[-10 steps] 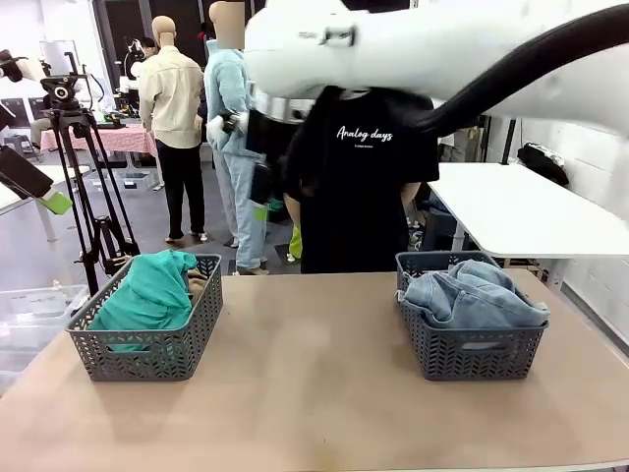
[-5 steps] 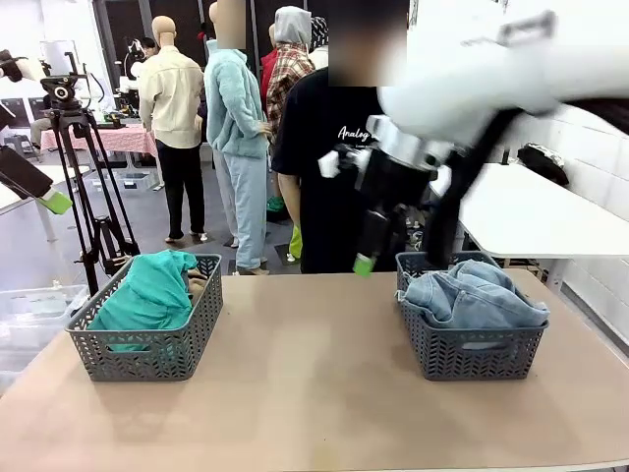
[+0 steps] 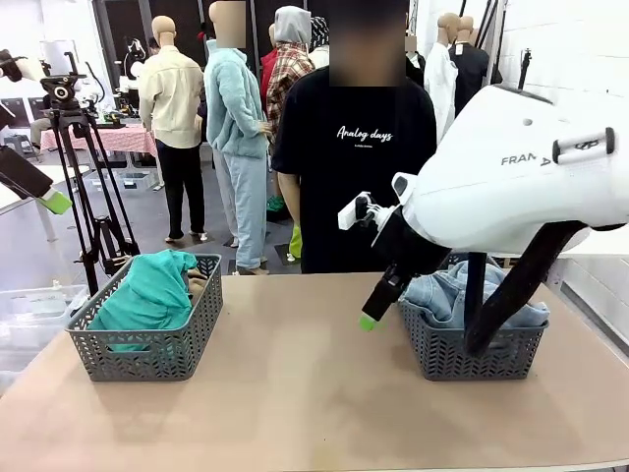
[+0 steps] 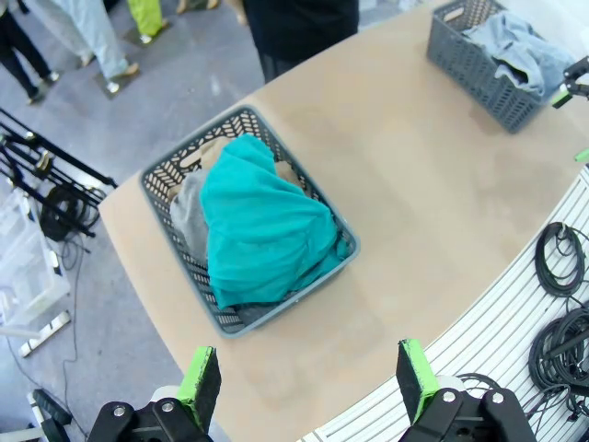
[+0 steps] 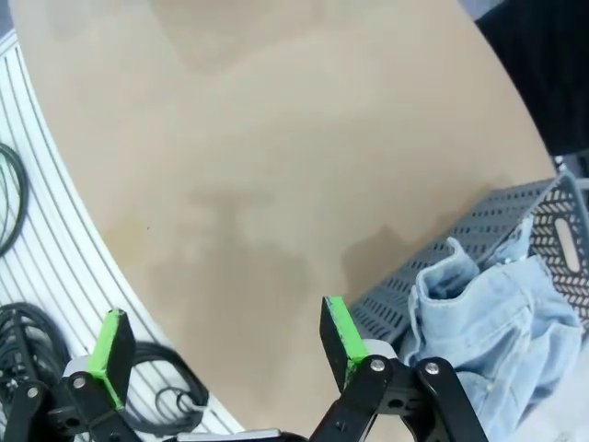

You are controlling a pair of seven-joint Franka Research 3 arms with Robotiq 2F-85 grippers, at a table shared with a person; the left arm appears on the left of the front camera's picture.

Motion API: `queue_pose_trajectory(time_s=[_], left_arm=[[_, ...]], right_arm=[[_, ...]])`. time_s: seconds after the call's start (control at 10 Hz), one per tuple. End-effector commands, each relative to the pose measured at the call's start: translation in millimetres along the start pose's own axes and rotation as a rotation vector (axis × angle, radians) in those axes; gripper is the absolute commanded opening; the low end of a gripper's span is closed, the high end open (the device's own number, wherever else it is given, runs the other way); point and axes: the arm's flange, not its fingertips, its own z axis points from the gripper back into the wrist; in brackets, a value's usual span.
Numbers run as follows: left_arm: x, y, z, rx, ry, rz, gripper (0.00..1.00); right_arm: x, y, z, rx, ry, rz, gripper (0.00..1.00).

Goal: Sort the tops and bottoms.
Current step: Sort the clothes according to human instructions.

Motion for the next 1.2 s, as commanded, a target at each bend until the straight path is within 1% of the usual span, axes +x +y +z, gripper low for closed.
queue_pose_trajectory(time_s=[0.0, 1.1], left_arm=[[-0.2, 1.3, 1.2, 0.004, 0.000, 0.002, 1.00], [-0.2, 1.3, 1.2, 0.004, 0.000, 0.002, 1.00]], right_arm=[[-10.9, 1.7, 13.6, 0.002, 0.025, -0.010, 1.00], [-10.9, 1.7, 13.6, 0.002, 0.025, -0.010, 1.00]])
